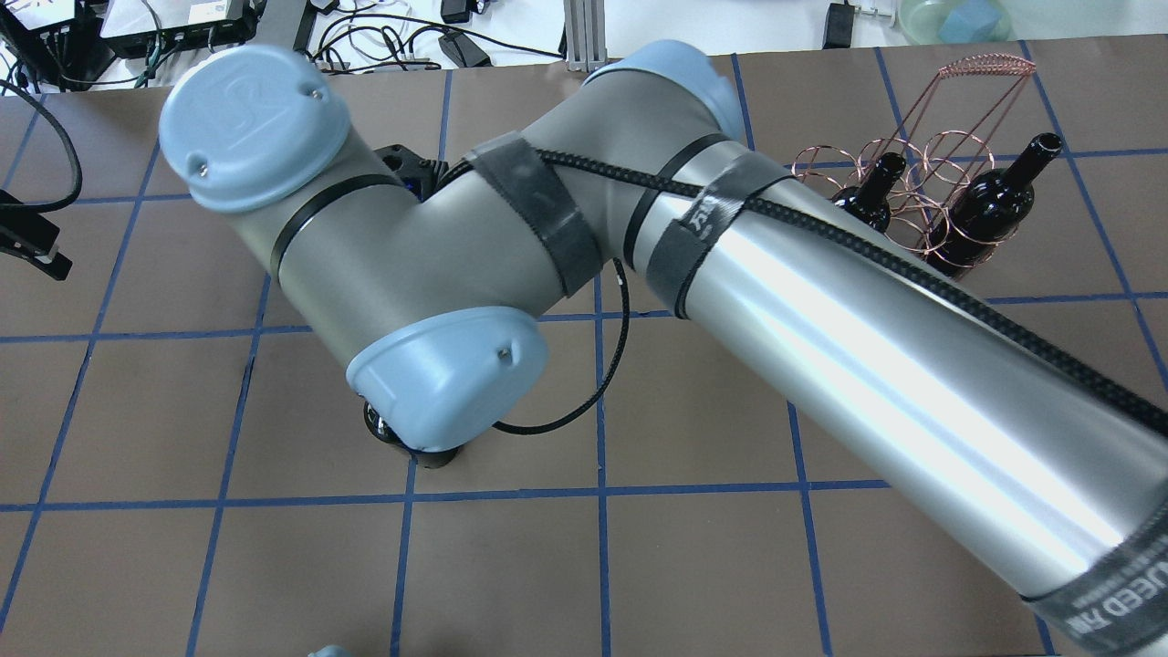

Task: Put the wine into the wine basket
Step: 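Grasp the neck of the dark wine bottle with the right gripper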

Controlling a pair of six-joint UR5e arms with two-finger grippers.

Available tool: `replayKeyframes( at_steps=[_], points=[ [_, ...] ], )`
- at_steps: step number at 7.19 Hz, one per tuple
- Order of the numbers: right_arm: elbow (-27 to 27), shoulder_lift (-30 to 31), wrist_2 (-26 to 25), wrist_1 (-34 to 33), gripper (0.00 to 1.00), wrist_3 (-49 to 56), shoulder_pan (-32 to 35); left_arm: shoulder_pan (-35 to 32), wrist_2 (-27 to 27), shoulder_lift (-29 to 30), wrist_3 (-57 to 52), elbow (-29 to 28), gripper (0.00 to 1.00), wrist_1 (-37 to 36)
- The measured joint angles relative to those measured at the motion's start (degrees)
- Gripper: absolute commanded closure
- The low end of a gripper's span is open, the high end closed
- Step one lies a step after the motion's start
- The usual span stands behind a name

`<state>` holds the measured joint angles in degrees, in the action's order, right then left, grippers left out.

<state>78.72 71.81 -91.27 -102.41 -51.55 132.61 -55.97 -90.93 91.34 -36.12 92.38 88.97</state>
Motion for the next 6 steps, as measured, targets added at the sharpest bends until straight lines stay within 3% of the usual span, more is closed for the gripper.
replayKeyframes(
  at_steps=[5, 6],
  points=[
    [-0.17, -3.96, 0.31, -3.59, 0.01, -4.15, 3.13, 1.06, 1.41, 0.72, -1.53, -0.66, 0.00, -0.49],
    [-0.09, -5.03, 0.12, -3.75, 0.05, -4.39, 3.71, 1.13, 1.34, 0.92, -1.49, -0.69, 0.00, -0.57]
  ],
)
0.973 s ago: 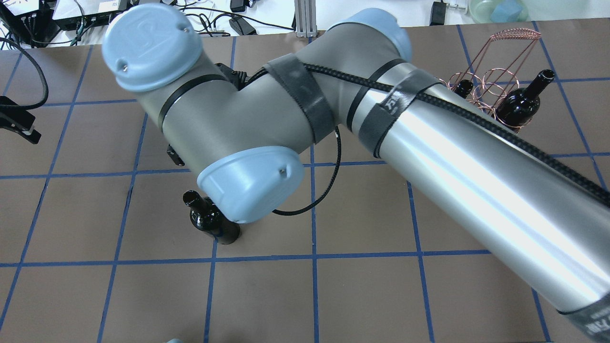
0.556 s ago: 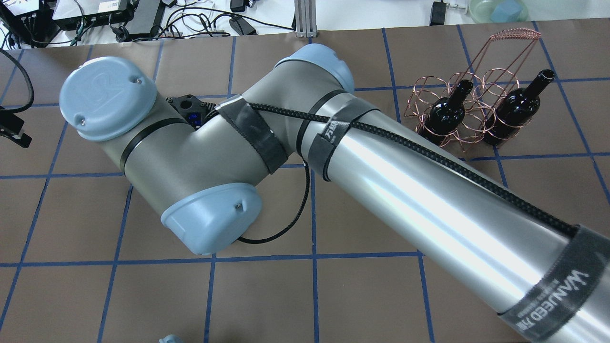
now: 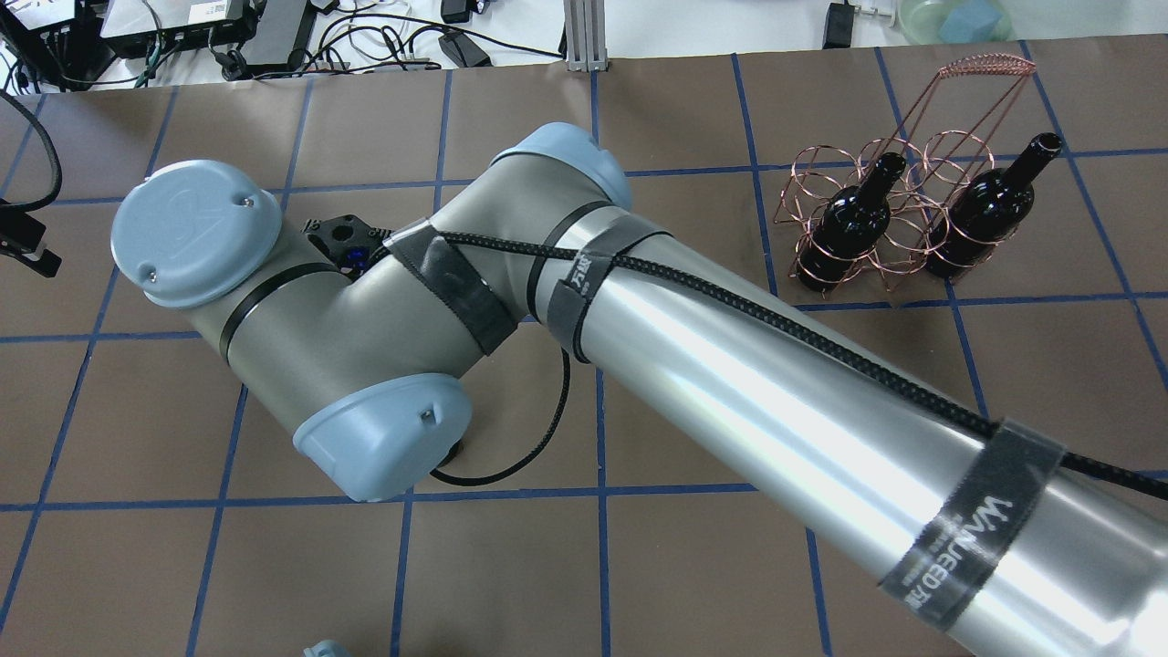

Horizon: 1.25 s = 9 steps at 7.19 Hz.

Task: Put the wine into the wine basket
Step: 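Grasp the neck of the dark wine bottle with the right gripper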

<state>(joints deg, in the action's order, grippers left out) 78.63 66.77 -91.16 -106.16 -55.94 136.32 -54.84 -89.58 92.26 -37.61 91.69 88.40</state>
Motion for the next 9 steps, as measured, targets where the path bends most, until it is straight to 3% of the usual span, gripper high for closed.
replayKeyframes(
  at_steps=[1, 2, 3, 5, 6, 7, 9],
  points=[
    [0.01, -0.42, -0.29, -0.11, 0.12, -0.04, 0.38, 0.04, -0.09, 0.04, 0.02, -0.02, 0.00, -0.16],
    [0.10, -0.63, -0.39, -0.20, 0.26, -0.07, 0.53, 0.07, -0.11, 0.04, 0.01, -0.05, 0.00, -0.31],
    [0.25, -0.82, -0.26, -0.25, 0.34, -0.15, 0.57, 0.08, -0.13, 0.10, 0.00, -0.06, 0.00, -0.56],
    [0.33, -0.85, -0.03, -0.64, 0.38, -0.17, 0.56, 0.09, -0.30, 0.33, 0.07, -0.01, 0.00, -1.17],
    [0.33, -0.82, 0.00, -0.91, 0.51, -0.14, 0.48, 0.09, -0.43, 0.43, 0.15, 0.03, 0.00, -1.28],
    [0.32, -0.73, 0.03, -1.06, 0.58, 0.02, 0.38, 0.09, -0.69, 0.80, 0.21, 0.23, 0.00, -1.41],
    [0.30, -0.62, 0.15, -1.48, 0.53, 0.28, 0.09, 0.07, -1.13, 1.76, 0.27, 0.25, 0.00, -1.60]
  ],
)
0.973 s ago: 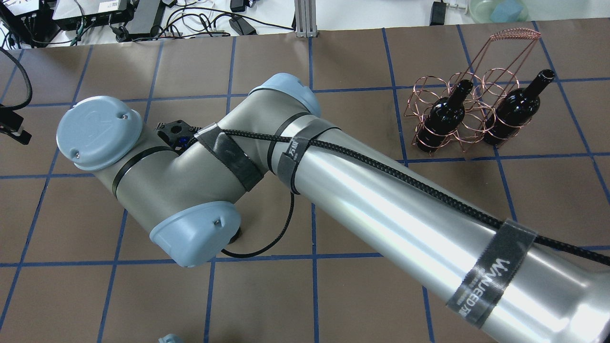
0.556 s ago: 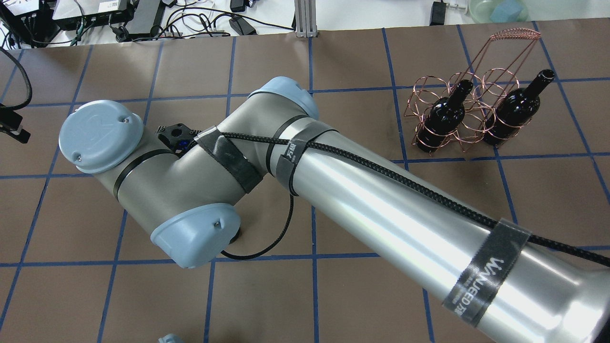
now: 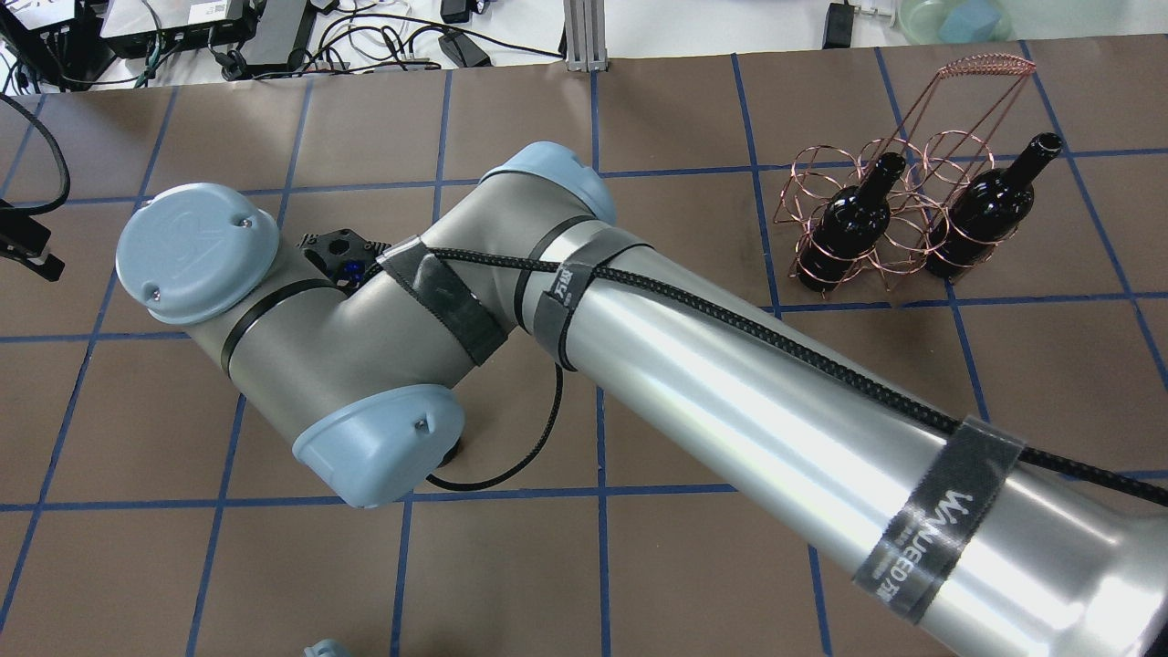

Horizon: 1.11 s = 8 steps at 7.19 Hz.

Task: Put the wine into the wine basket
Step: 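Grasp the neck of the dark wine bottle with the right gripper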

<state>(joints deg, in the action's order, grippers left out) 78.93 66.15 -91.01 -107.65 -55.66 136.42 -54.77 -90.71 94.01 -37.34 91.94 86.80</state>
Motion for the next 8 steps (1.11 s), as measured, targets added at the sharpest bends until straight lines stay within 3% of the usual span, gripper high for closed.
replayKeyframes(
  at_steps=[1, 3, 5, 7, 8],
  points=[
    [0.00, 0.02, 0.03, -0.29, 0.39, -0.10, -0.06, -0.04, -0.05, 0.25, 0.10, -0.11, 0.00, -0.06],
    [0.02, 0.02, 0.02, -1.30, 0.36, -0.42, -0.10, -0.02, -0.64, 0.32, 0.27, -0.22, 0.00, -0.11],
    [0.02, -0.04, -0.11, -1.79, 0.45, -0.49, -0.10, -0.04, -2.12, 0.30, 0.31, -0.26, 0.00, -0.06],
    [0.25, -0.09, -0.16, -1.80, 0.66, -0.44, -0.12, -0.07, -2.23, 0.32, 0.31, -0.27, 0.00, -0.05],
    [0.31, -0.05, -0.08, -1.77, 0.86, -0.26, -0.22, -0.07, -2.20, 0.32, 0.28, -0.27, 0.00, -0.05]
  ],
)
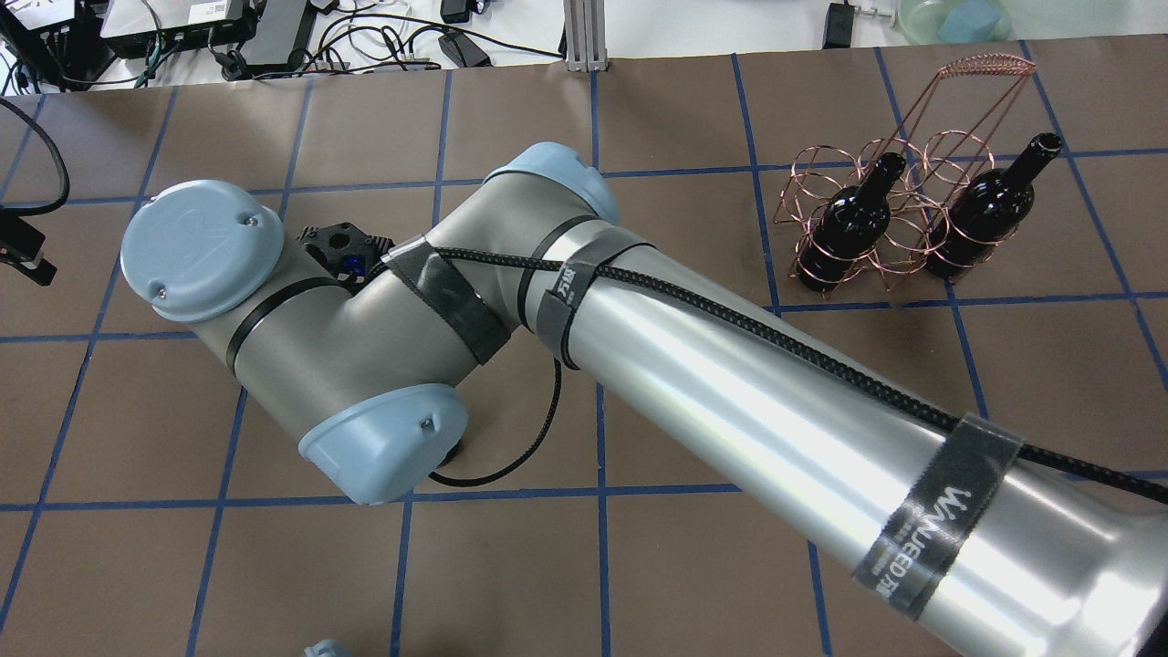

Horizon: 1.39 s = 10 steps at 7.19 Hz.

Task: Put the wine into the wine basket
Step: 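Grasp the neck of the dark wine bottle with the right gripper, then lift the bottle with the right gripper and carry it over the wire rack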

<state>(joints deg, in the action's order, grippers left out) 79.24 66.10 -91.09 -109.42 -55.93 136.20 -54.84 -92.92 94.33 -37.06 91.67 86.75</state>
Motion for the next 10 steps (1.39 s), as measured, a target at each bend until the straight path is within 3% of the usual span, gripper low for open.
replayKeyframes(
  at_steps=[1, 5, 8, 10],
  points=[
    [0.01, 0.05, 0.12, 0.01, 1.00, 0.23, -0.10, -0.03, -0.05, 0.01, 0.00, 0.00, 0.00, 0.00],
    [-0.12, 4.06, 0.12, 3.28, 1.00, 3.75, -3.36, -0.55, -0.29, -0.27, 0.24, 0.00, 0.00, -0.02],
    [0.00, 17.30, -0.32, 20.96, 1.00, 18.54, -17.16, -3.05, 0.63, -1.39, 7.74, 0.06, 0.00, -0.05],
    [0.03, 23.79, -1.05, 30.75, 1.00, 33.98, -30.18, -9.86, 1.65, -3.29, 17.43, 0.12, 0.00, 0.01]
  ],
)
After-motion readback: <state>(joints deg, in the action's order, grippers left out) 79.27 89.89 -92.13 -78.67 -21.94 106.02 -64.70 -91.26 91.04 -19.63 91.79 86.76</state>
